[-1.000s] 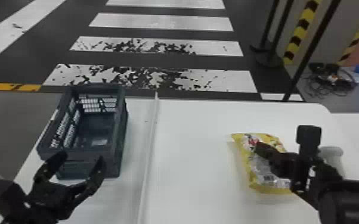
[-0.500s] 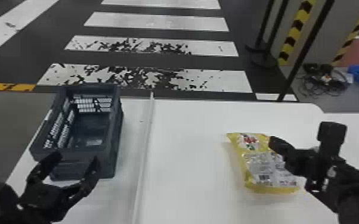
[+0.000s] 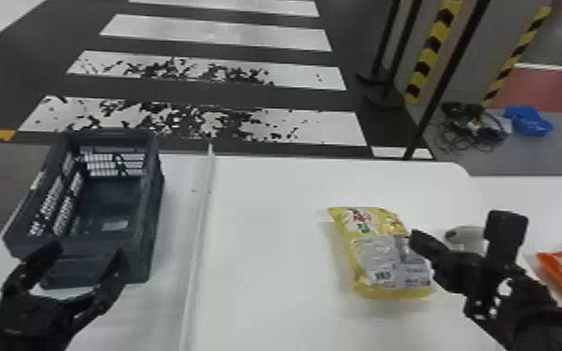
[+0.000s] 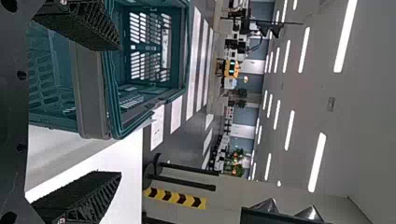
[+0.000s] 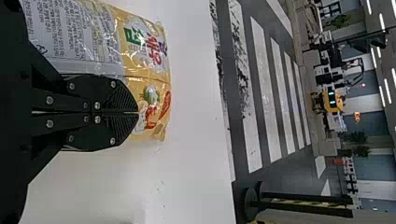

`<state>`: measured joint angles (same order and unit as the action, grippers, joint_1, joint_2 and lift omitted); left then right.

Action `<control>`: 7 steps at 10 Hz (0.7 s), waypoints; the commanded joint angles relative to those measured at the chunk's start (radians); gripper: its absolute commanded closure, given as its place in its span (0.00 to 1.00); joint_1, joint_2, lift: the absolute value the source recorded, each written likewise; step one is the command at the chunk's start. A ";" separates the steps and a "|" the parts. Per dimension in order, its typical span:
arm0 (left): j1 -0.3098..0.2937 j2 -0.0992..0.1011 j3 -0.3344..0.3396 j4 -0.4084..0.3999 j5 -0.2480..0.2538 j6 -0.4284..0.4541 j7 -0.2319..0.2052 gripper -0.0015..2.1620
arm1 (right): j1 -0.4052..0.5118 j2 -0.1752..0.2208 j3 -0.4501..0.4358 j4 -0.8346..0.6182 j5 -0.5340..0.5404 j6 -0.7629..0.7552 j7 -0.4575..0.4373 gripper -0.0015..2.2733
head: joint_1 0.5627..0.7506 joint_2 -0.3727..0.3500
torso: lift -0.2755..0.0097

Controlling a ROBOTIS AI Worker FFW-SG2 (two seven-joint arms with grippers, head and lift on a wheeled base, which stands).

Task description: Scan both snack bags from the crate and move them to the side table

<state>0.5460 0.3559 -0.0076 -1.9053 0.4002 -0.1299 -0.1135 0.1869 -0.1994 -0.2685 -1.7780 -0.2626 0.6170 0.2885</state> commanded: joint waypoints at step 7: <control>-0.001 0.000 0.000 0.002 0.000 -0.003 0.000 0.02 | 0.040 0.001 0.054 0.051 0.045 -0.069 0.006 0.98 | 0.70 0.37 | 0.62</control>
<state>0.5446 0.3559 -0.0077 -1.9035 0.4004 -0.1301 -0.1135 0.2269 -0.1979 -0.2223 -1.7372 -0.2238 0.5531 0.2945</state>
